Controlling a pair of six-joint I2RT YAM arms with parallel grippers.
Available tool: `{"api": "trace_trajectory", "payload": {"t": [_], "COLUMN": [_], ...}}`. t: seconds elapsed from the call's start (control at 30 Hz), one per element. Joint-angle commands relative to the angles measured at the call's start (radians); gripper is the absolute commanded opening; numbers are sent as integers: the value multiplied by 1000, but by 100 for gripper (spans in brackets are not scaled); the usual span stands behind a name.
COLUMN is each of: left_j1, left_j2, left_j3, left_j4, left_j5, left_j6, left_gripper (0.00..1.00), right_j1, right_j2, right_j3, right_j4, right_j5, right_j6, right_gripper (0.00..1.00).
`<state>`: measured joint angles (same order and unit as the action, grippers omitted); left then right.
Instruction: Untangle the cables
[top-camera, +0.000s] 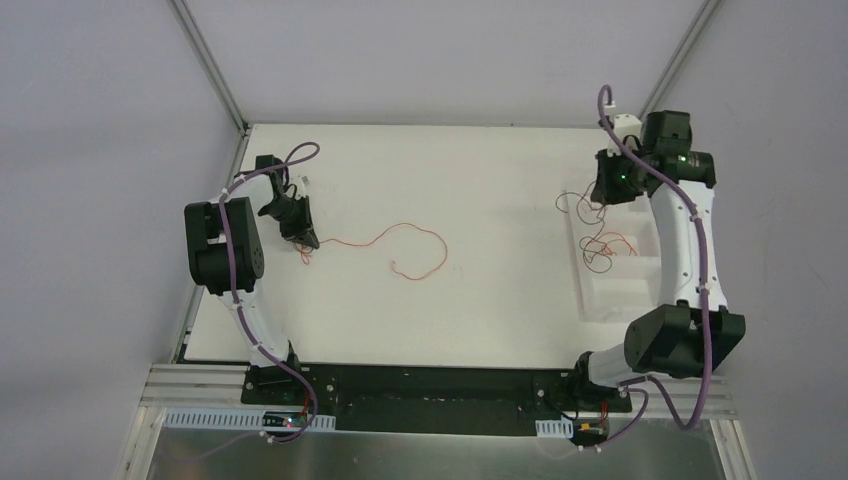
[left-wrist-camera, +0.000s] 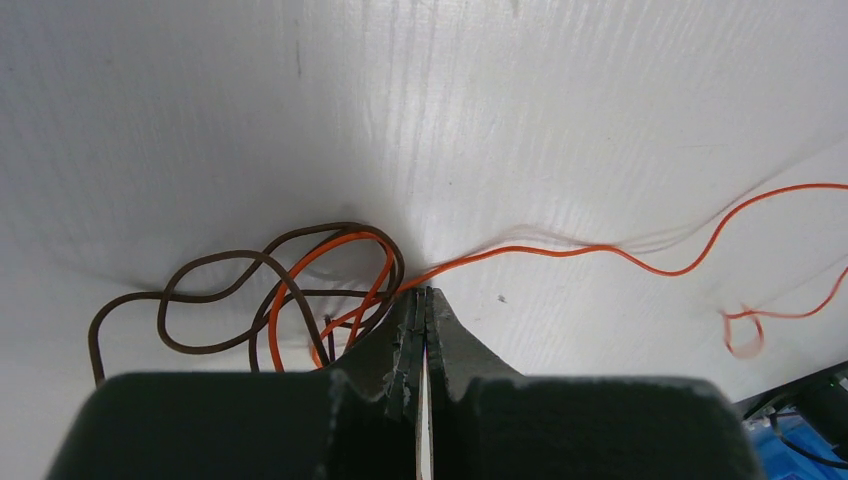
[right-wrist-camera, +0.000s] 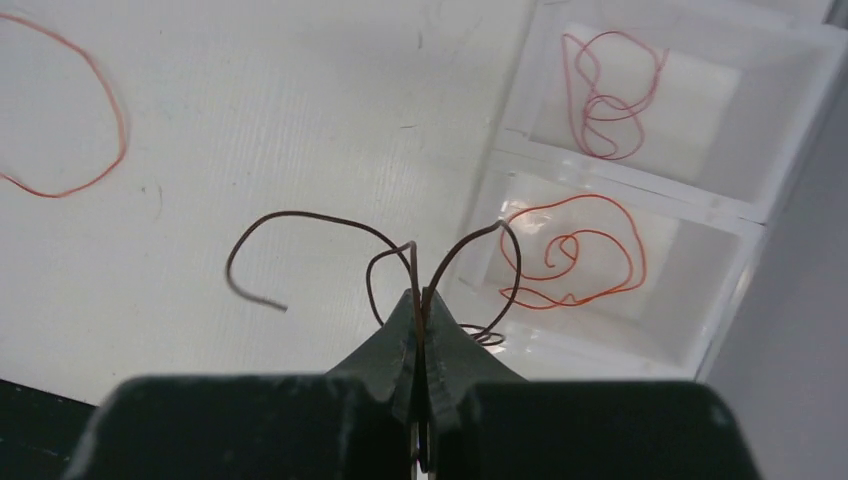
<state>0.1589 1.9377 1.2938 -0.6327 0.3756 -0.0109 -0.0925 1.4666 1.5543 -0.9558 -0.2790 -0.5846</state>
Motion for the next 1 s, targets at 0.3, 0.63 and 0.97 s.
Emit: {"api": "trace_trajectory", "payload": {"t": [0.3,0.63,0.97], "left_j1": [17,15,16], "left_j2": [35,19,-3], "left_j3": [27,3,-12], "left_j4": [-47,-47,-47], "left_j5": [-46,-24,-26], "left_j6": [46,41,54], "left_gripper": [0,0,0], "right_j1": [-236,-276,-352], "right_j2": [-174,-187,-128], "right_j3": [93,-133,-322], "right_j4": [-219,-144,-150], "right_j5": [-192,-365,-272], "right_j6": [-107,-346,-718], "right_gripper": [0,0,0]}}
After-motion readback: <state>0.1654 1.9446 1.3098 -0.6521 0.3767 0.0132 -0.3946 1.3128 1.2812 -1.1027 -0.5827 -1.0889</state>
